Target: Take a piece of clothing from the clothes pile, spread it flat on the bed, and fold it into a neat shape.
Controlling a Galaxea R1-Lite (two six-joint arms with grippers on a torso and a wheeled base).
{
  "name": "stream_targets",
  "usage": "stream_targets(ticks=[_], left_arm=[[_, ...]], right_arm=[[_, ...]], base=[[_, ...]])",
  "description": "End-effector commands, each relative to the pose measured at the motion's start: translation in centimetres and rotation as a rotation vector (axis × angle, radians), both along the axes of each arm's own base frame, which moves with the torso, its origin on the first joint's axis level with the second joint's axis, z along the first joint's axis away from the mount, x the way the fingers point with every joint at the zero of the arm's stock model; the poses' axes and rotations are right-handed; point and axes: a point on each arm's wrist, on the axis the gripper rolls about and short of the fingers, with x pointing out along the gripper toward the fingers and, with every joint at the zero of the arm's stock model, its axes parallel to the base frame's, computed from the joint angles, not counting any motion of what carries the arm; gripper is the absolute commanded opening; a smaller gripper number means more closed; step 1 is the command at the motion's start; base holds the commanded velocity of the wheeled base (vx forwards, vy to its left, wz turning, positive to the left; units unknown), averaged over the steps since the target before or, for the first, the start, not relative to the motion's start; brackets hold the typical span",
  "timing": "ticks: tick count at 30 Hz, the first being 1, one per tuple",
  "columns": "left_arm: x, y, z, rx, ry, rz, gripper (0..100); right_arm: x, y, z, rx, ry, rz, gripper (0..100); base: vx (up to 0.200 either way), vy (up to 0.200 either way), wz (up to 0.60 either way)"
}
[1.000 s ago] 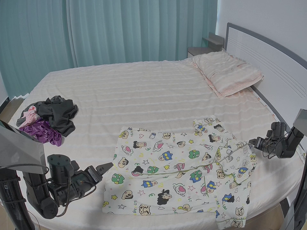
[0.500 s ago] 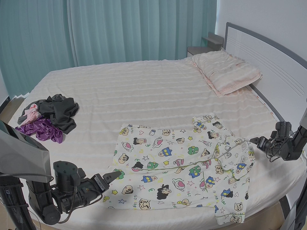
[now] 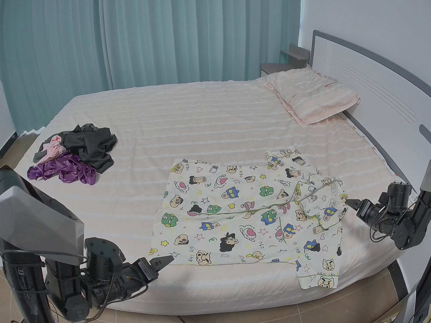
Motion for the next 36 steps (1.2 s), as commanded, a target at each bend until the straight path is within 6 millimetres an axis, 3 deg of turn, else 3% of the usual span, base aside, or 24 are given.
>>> stream_targets(ticks=[1, 7, 15, 26, 27, 36], left_arm=[[-0.2, -0.7, -1.7, 0.044, 0.043, -0.006, 100], [2.5, -2.2, -2.7, 0.085, -0.049, 0.101, 100], [5.5, -3.4, -4.3, 0.180, -0.008, 0.185, 100], [9.0, -3.9, -4.6, 0.191, -0.026, 0.251, 100], [9.0, -3.9, -4.7, 0.202, -0.020, 0.257, 0], [9.3, -3.9, -4.6, 0.221, -0.031, 0.296, 0]], right_arm=[[-1.2, 1.1, -0.3, 0.008, 0.028, 0.034, 100], [-1.3, 2.1, -0.6, 0.056, 0.043, 0.040, 100], [-1.6, 2.8, -0.8, 0.060, 0.062, 0.063, 100], [-2.4, 3.0, -1.4, 0.067, 0.081, 0.088, 100], [-2.6, 3.0, -1.6, 0.061, 0.083, 0.090, 100], [-4.3, 2.5, -4.4, -0.066, 0.186, 0.159, 100]], base=[[0.000, 0.000, 0.00], [0.000, 0.000, 0.00], [0.000, 0.000, 0.00], [0.000, 0.000, 0.00], [0.000, 0.000, 0.00], [0.000, 0.000, 0.00]])
